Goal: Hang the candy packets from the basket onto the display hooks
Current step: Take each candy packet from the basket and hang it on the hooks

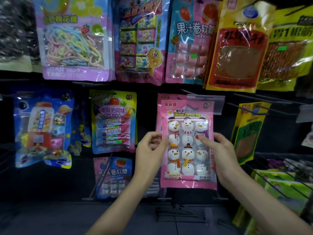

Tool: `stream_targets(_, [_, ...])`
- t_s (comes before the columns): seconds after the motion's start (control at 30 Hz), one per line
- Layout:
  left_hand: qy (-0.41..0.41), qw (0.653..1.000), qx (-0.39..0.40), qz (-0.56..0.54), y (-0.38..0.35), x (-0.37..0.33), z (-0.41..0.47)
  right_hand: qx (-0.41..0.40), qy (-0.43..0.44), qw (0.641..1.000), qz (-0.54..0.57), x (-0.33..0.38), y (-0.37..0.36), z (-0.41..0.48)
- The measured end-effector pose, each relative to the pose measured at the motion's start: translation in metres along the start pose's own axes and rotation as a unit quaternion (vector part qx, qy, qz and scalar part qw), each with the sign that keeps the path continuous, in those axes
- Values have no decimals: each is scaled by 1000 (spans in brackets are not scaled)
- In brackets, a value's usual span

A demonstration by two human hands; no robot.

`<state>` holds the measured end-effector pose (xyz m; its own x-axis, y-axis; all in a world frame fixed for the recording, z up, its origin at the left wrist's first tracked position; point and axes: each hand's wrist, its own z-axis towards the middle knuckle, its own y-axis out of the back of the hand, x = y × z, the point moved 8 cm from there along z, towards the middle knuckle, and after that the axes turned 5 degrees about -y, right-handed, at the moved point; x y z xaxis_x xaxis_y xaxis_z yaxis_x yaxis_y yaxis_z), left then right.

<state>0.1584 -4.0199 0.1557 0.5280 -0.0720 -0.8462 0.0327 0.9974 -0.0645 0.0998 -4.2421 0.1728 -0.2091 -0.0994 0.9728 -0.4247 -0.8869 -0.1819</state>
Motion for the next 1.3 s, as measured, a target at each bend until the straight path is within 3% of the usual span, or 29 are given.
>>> stream_targets(0.2, [1,999,-16,-28,-2,22,25,-22,19,999,-41,-4,-11,26])
stream_targets(0.7, [2,996,3,84,-30,63,63,-125,76,976,-161,-19,-20,97])
stream_targets(1.3, [9,992,45,116,-40,75,68,-136,99,963,-211,-22,-25,115])
